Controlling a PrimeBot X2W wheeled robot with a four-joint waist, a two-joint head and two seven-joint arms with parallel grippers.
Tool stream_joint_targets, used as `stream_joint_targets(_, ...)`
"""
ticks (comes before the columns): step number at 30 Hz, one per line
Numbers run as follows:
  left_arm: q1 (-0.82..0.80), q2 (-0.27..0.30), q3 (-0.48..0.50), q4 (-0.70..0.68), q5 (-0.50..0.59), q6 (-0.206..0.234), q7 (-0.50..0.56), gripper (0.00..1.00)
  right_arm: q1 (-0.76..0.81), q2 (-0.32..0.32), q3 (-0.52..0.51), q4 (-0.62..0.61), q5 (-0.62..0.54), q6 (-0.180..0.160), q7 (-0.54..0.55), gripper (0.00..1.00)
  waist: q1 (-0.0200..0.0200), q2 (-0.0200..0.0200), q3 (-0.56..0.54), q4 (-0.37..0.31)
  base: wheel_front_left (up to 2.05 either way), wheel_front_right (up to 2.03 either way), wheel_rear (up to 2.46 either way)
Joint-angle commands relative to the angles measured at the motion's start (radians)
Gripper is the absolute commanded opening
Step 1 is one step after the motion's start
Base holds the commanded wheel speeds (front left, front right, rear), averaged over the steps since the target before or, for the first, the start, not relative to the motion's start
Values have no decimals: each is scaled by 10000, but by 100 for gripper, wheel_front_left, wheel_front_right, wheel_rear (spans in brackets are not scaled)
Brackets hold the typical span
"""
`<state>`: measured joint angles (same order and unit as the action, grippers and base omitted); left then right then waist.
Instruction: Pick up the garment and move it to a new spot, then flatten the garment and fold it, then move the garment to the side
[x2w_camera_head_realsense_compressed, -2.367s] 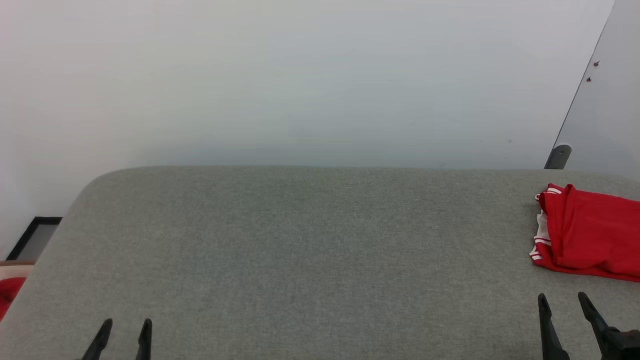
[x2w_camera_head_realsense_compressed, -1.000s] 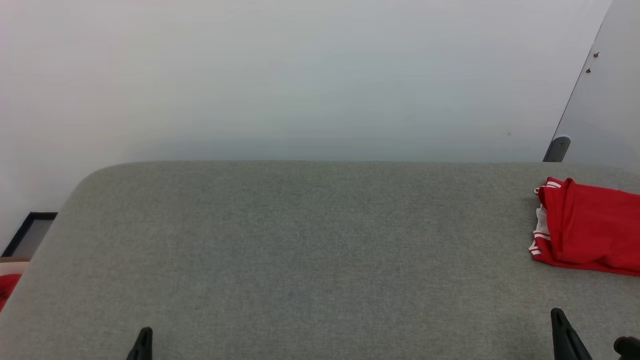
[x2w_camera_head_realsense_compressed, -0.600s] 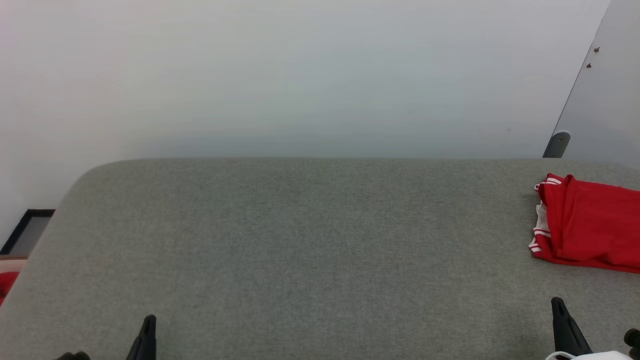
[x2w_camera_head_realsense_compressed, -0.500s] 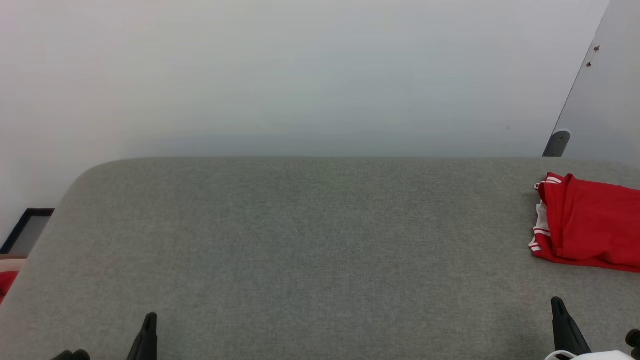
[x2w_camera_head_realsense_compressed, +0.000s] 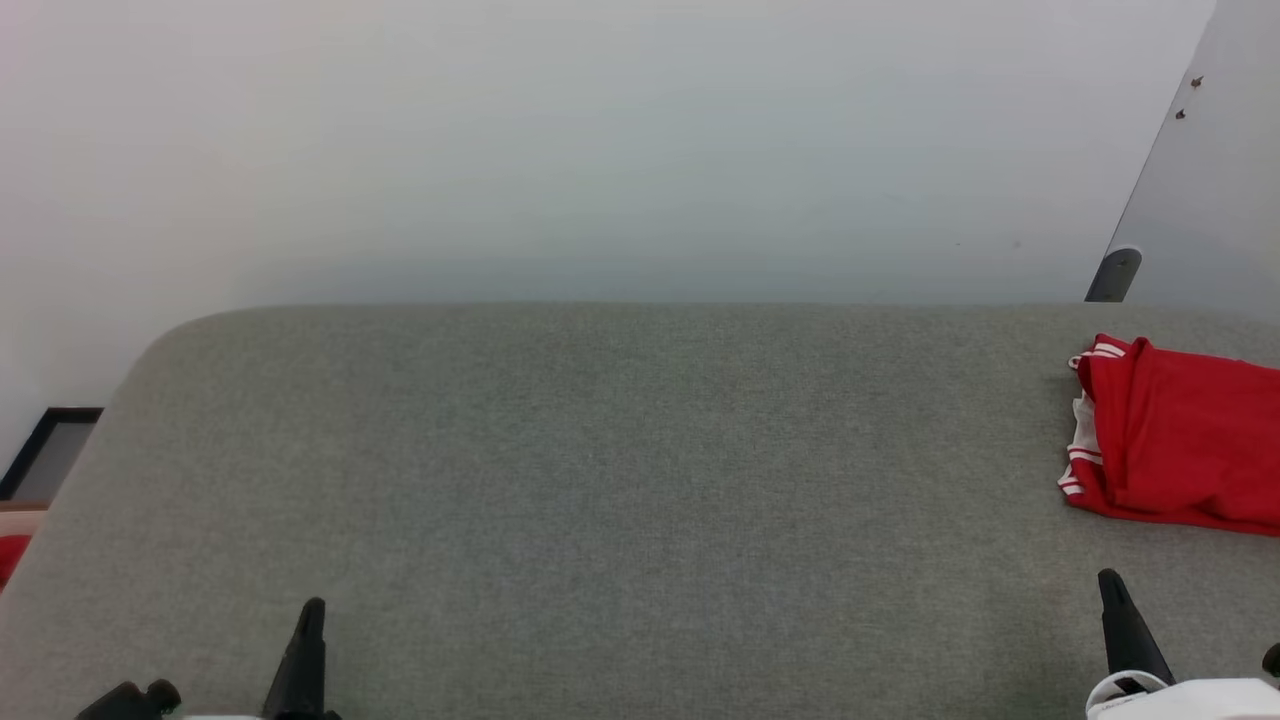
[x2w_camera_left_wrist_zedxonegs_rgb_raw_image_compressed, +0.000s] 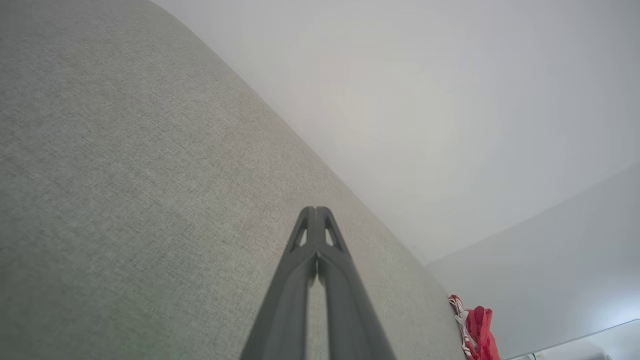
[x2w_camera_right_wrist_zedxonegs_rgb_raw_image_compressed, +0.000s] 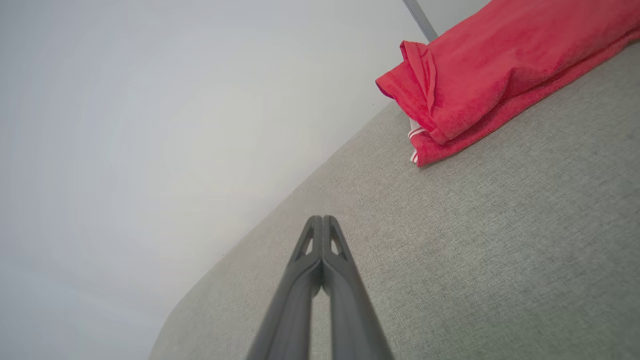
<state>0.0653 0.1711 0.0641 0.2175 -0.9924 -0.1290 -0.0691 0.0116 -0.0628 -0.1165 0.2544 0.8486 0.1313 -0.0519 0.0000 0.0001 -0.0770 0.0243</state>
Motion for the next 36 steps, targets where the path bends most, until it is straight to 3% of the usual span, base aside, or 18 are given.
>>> stream_joint_targets(1, -248, 17, 70, -66, -281, -12, 78, 0, -258, -25, 19, -131, 351, -3, 76, 0, 0, -1, 17, -6, 0, 0, 0)
stream_joint_targets(36, -1108, -649, 316, 111, -3475, -21, 1036, 0, -808, 61, 24, -126, 4292, -4, 947, 0, 0, -1, 373, -114, 0, 0, 0)
